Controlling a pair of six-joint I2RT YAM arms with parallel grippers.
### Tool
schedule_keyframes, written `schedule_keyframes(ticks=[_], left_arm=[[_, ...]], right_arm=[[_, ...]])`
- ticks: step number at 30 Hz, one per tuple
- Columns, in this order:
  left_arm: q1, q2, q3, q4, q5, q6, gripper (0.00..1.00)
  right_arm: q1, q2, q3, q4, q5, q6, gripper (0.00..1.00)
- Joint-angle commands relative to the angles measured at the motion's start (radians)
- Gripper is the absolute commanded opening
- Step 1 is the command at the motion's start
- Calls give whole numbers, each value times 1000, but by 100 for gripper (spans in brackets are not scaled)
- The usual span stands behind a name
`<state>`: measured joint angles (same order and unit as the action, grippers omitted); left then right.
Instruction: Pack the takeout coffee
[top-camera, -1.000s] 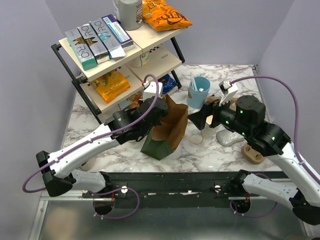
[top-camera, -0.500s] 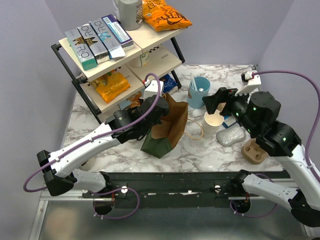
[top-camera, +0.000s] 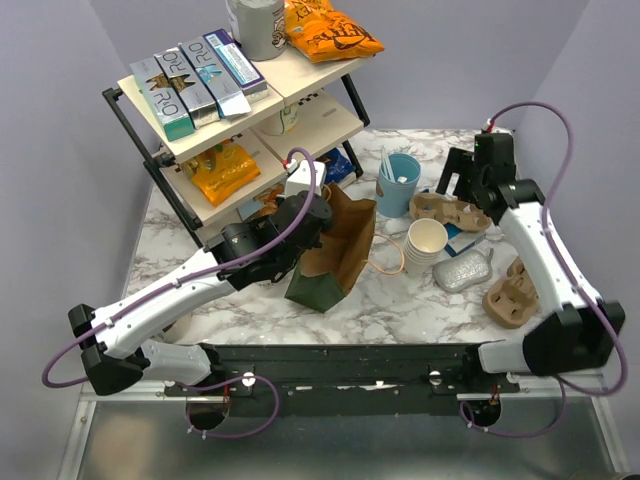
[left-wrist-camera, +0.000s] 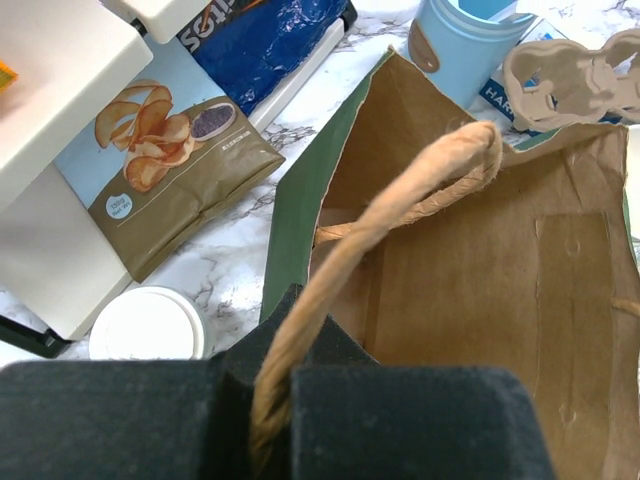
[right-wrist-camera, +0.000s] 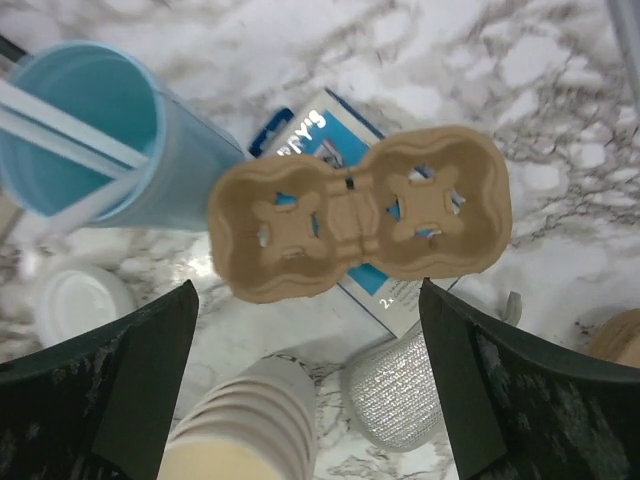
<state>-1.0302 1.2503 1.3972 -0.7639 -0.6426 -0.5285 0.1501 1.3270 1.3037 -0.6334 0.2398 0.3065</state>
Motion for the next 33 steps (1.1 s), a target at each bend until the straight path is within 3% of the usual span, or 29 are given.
schedule_keyframes(ticks=[1,7,12,28,33], left_arm=[[-8,-38,-15,29,27,18,0],[-8,-107,-82,97,136,81,0],[-8,-153,-102,104,166,85,0],[-8,-184,-129,114,198,87,0],[-8,-186,-122,109,202,76,0]], right_arm=[[-86,153,52,-15,-91,-47,100],[-104,331,78,69,-48,-147,99],[-106,408,94,61,-122,-190,96],[-124,529,92,63,-155,-191,61],[-130,528,85,75,-146,-201,58]])
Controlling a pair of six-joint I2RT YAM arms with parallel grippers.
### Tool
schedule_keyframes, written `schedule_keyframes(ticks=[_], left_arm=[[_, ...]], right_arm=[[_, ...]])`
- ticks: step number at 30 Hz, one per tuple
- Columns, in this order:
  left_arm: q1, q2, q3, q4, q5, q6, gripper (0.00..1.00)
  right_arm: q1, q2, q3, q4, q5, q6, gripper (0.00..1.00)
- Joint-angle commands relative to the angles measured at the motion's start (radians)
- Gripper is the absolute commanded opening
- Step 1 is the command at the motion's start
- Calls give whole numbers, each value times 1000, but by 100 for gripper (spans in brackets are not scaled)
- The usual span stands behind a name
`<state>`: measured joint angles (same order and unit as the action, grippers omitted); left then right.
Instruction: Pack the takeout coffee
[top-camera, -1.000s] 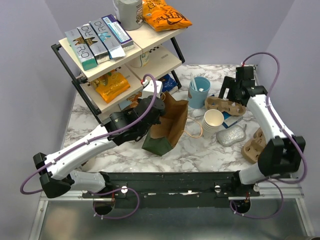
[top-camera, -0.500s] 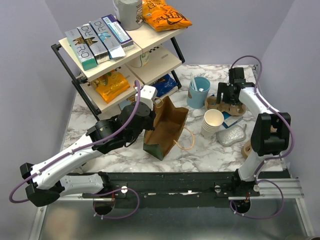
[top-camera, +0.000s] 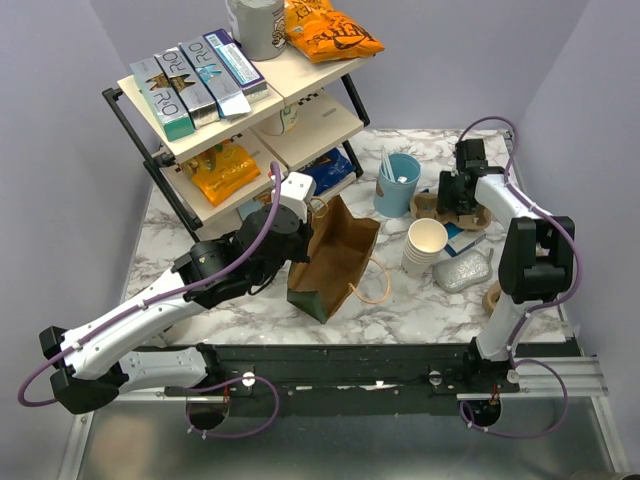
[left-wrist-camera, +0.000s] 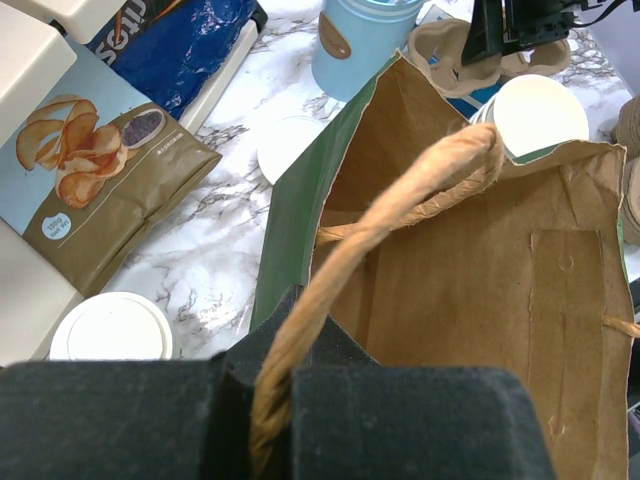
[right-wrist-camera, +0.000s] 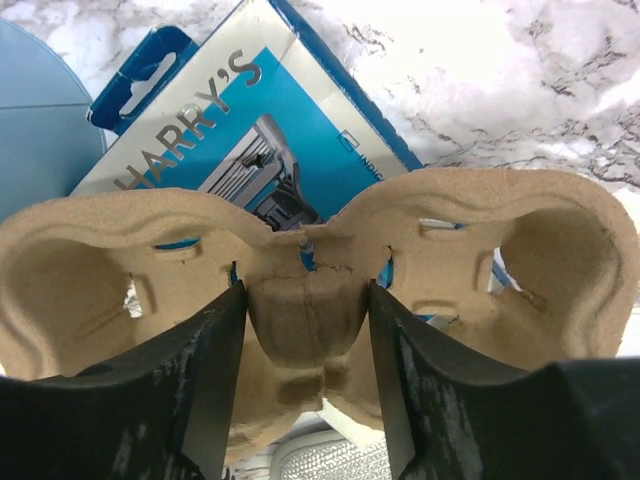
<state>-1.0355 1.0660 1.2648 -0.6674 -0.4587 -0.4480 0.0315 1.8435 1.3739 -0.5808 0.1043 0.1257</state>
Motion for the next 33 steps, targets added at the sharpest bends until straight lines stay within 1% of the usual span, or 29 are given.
schedule_keyframes(ticks=[1,4,8,11,17,20,21,22,23,24,25,26,27,29,30,32,33], left_arm=[[-3,-6,10,12,18,-6,0],[-3,-9,10,11,20,-11,0],[-3,-14,4,9,23,-18,0],[-3,-9,2,12,34,-29,0],[-3,8,-4,23,71,-37,0],[-1,26,8,19,68,-44,0],[-3,32,16,3,68,-47,0],[-3,38,22,-1,68,-52,0],[-3,46,25,-1,68,-54,0],[-3,49,24,0,68,-55,0],[-1,52,25,-3,66,-61,0],[-3,61,31,-8,63,-66,0],[-3,68,38,-21,54,-78,0],[-3,86,57,-40,49,-95,0],[-1,91,64,-53,45,-100,0],[-3,98,68,-60,38,-113,0],[-3,98,65,-61,38,-119,0]], right_arm=[[-12,11,8,24,-6,-21,53],[-12,-4,4,24,24,-21,47],[-12,-61,-6,16,58,-21,45],[-12,-121,-10,7,58,-23,39],[-12,-246,-19,-4,3,-24,39],[-12,-338,-9,-33,-90,-24,38],[-12,-366,-12,-27,-173,-24,38],[-12,-430,-16,-25,-220,-23,37],[-10,-461,-19,-21,-273,-23,36],[-10,-501,-25,-1,-395,-24,35],[-8,-533,-32,12,-457,-24,35],[-5,-602,-39,21,-509,-23,36],[8,-633,-41,36,-606,-23,36],[27,-723,-50,53,-691,-18,37],[42,-748,-67,87,-784,3,37],[48,-800,-87,128,-885,37,38],[59,-844,-107,150,-985,61,38]])
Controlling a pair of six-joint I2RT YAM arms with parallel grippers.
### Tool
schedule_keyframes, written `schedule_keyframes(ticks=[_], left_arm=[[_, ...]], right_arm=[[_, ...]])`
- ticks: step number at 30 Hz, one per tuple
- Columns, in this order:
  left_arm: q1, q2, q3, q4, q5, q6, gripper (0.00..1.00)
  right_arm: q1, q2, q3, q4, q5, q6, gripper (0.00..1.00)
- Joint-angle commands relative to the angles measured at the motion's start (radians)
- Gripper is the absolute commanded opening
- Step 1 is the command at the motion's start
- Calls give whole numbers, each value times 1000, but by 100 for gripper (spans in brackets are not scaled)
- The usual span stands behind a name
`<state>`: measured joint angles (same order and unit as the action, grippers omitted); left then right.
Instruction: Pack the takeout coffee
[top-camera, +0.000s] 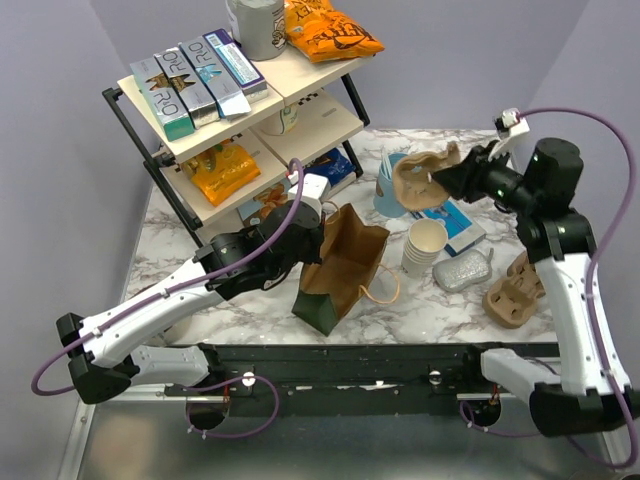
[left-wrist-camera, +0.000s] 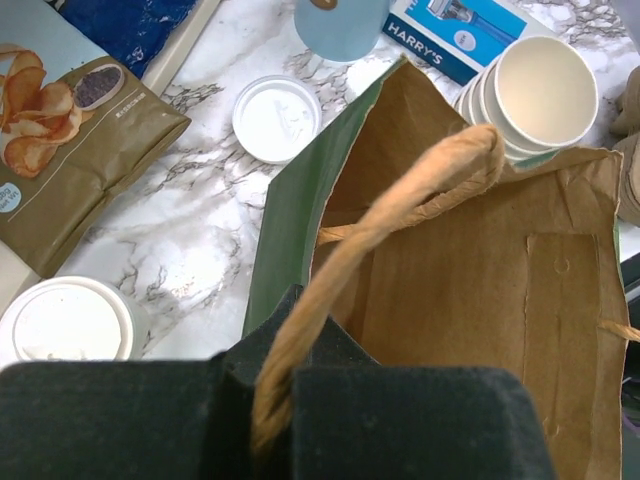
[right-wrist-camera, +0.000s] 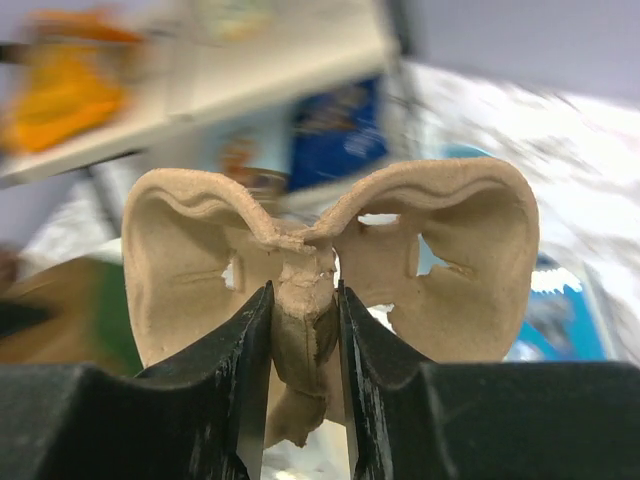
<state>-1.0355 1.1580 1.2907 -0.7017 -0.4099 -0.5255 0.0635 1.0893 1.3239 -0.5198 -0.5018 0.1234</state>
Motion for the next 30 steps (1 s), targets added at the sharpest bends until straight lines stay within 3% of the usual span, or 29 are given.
schedule_keyframes(ticks=[1,6,14,30], left_arm=[[-3,6,36,-27,-6,-47,0],[-1,-11,4,1,11,-51,0],[-1,-47,-33,59,48,-18,0],[0,-43,-27,47,46,-65,0]], right_arm=[[36,-110,-67,133,-424,77,38],[160,-189,-129,303,-625,226,41],[343,-148,-95,415,-698,352,40],[518,9,-58,333,-477,527,38]])
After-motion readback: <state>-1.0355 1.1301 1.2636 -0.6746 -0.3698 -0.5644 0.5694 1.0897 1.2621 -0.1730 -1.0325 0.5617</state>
